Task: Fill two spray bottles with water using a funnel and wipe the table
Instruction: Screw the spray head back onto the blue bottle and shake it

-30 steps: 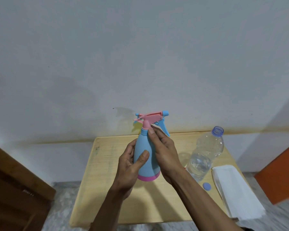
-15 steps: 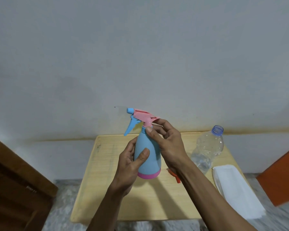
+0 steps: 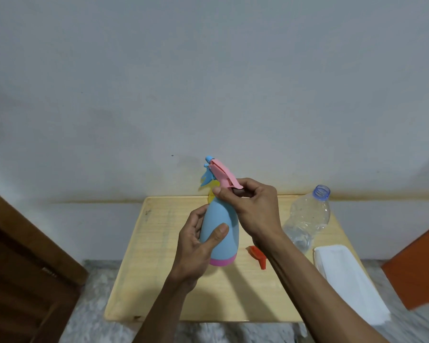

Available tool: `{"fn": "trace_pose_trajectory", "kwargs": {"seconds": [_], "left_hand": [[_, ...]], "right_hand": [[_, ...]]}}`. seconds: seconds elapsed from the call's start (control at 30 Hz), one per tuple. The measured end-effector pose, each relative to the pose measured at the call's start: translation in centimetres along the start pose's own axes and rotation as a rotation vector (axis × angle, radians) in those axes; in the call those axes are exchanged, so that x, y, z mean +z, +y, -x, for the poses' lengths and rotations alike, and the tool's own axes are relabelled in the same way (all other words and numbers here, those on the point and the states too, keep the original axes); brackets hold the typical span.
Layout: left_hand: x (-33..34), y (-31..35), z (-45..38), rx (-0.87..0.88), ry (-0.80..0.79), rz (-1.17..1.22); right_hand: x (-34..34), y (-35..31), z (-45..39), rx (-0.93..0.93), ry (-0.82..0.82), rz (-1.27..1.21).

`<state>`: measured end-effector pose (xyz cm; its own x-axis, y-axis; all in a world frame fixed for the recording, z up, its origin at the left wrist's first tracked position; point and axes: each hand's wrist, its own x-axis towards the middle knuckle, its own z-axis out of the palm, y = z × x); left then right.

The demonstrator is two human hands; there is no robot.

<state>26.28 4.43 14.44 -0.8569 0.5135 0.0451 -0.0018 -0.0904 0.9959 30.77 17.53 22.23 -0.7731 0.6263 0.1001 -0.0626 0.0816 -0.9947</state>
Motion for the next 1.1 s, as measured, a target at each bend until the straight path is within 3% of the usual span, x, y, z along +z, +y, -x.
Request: {"fn": "trace_pose_trajectory", "kwargs": {"seconds": [0.3, 0.5, 0.6, 0.77, 1.1], "left_hand": [[0.9, -0.1, 0.6, 0.016, 0.048, 0.029], [1.2, -0.2, 1.0, -0.003, -0.057, 0.017], [2.0, -0.4, 1.8, -0.012, -0.024, 0.023], [2.7, -1.4, 3.1, -0.006, 0.045, 0.049], [2.1, -2.7, 6.8, -0.195, -0.011, 0.174]], "right_hand": [[-0.3, -0.2, -0.3, -0.055, 0.069, 0.157], [-1.1, -0.1, -1.6, -0.056, -0.173, 0.273], [-0.9, 0.1, -1.5, -0.083, -0.218, 0.254], [-1.3, 1.3, -0.6, -0.064, -0.21, 0.232], [-0.6, 3.8, 4.2, 0.067, -0.11, 0.169]]}}
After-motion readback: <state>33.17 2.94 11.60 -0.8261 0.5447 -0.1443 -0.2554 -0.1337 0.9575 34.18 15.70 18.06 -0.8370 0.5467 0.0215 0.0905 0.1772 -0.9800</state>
